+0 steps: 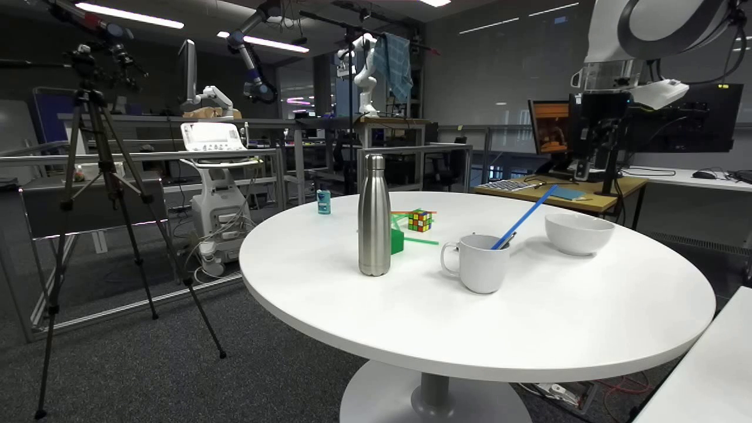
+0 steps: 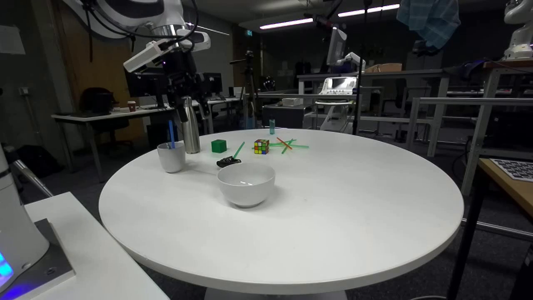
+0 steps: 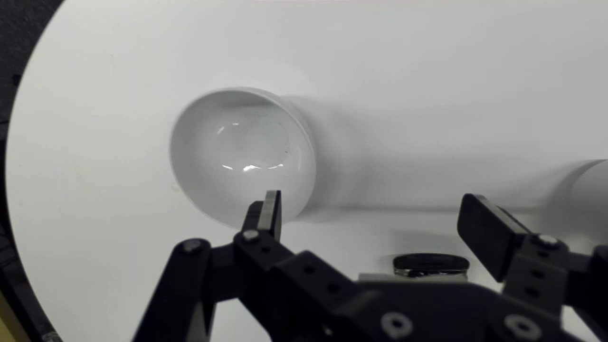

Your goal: Put the silver flask on top of the green block

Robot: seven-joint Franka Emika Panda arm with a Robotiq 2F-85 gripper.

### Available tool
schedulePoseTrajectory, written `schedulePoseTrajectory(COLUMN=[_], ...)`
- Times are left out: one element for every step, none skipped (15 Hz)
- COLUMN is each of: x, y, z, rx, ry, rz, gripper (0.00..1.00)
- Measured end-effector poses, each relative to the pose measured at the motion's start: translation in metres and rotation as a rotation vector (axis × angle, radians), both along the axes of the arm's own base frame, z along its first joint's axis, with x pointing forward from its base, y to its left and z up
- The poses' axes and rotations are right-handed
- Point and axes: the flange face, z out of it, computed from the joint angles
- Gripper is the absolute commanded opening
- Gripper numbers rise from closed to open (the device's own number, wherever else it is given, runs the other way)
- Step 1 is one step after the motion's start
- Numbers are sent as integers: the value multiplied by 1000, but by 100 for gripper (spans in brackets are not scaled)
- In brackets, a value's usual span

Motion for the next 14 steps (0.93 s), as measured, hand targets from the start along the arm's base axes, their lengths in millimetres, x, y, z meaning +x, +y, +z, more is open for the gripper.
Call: schedulePoseTrajectory(x=[6,11,17,24,30,36,42,47,52,57,62,66,69,73], y=[7,14,21,29,37,46,55,63,71,79,86,92,98,102], z=[-1,-2,-2,-1,0,1,3,5,7,10,13,15,18,20], rx=[15,30,43,55,66,78,86,93,100,108,118,131,148,169], ry=[4,9,13,15,17,16,15,14,12,11,8,4,1,-3], rz=[28,56,85,114,145,177,211,244,276,309,339,366,389,410], gripper=[100,100,100,100,100,100,100,100,100,100,100,100,100,100])
